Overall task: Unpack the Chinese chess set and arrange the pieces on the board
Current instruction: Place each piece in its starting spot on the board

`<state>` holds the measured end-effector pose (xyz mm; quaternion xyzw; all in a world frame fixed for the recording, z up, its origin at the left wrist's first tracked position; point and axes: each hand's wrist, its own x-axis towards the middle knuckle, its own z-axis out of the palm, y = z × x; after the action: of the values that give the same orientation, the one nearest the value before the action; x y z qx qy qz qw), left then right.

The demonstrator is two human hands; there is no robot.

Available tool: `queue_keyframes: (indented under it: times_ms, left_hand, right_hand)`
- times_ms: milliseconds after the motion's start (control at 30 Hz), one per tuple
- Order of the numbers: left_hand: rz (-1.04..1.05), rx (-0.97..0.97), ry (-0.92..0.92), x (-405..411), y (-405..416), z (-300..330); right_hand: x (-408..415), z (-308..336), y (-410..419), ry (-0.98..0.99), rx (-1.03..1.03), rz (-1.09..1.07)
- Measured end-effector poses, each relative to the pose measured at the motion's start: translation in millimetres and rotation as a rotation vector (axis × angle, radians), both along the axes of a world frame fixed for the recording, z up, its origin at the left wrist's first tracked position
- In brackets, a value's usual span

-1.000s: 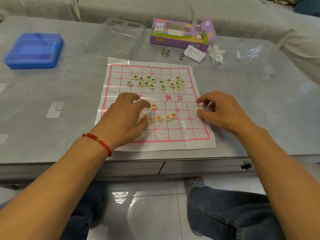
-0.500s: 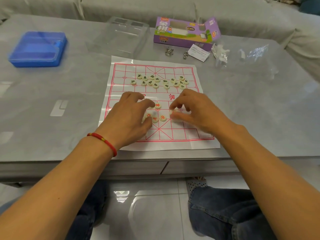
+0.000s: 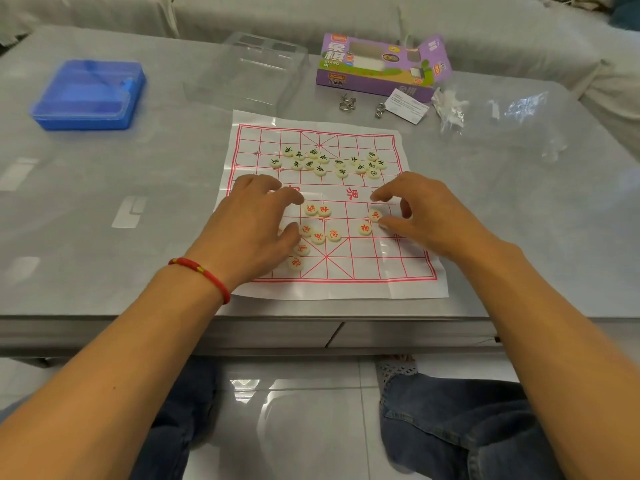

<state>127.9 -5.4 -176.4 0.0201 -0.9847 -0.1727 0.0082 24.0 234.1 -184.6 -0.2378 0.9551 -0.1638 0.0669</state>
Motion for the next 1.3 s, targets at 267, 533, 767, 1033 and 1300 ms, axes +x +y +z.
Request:
queue_keyframes:
  times_ms: [267,533,767,1033,1300]
  left_hand:
    - [0.046,-0.011,0.006,-0.1,-3.2,0.7]
    - [0.042,-0.008,-0.001,0.5,-1.0,2.3]
    - [0.052,-0.011,-0.003,1.9,-2.2,3.5]
    - [0.059,0.075,-0.099,2.7,-9.4,10.4]
    - [0.029,0.092,-0.126,3.0,-12.7,11.0]
  right_hand:
    - [1.4,-0.8,-5.8,-0.017,0.039,0.023]
    - [1.7,-1.8,-6.1,-0.022,0.044,0.04]
    - [4.3,1.9,-9.1,0.044,0.023,0.056]
    - [24.3,1.7,-38.0,0.051,0.03,0.228]
    - [38.0,-7.8,-57.9,0.145,0.069,0.313]
